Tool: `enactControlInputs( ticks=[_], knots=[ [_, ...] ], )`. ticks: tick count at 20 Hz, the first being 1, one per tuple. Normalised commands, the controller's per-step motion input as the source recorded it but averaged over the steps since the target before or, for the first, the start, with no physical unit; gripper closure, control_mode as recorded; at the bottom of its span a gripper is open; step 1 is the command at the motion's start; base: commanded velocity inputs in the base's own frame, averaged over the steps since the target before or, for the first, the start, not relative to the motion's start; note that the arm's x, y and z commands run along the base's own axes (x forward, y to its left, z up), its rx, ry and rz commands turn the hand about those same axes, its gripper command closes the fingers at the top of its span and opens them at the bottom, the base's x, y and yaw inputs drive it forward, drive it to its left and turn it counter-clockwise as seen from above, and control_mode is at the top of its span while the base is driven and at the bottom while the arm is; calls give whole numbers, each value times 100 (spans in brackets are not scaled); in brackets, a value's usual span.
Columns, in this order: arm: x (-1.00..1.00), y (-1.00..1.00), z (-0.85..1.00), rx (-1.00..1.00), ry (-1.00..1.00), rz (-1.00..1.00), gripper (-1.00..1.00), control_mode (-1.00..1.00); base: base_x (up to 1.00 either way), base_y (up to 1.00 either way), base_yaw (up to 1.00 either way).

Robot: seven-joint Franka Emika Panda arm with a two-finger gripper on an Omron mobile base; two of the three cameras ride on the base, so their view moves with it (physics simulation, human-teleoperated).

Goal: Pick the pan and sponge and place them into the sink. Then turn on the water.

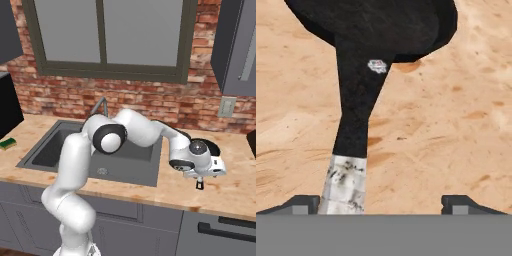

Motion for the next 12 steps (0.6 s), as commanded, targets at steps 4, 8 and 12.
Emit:
enactControlInputs(
  ticks=[4,8,12],
  knots=[
    [16,-9,-32,2,1,0,100,-100,0,0,0],
    [18,-9,-33,2,2,0,100,-100,0,0,0],
    [13,-3,-20,2,1,0,100,-100,0,0,0]
  ],
)
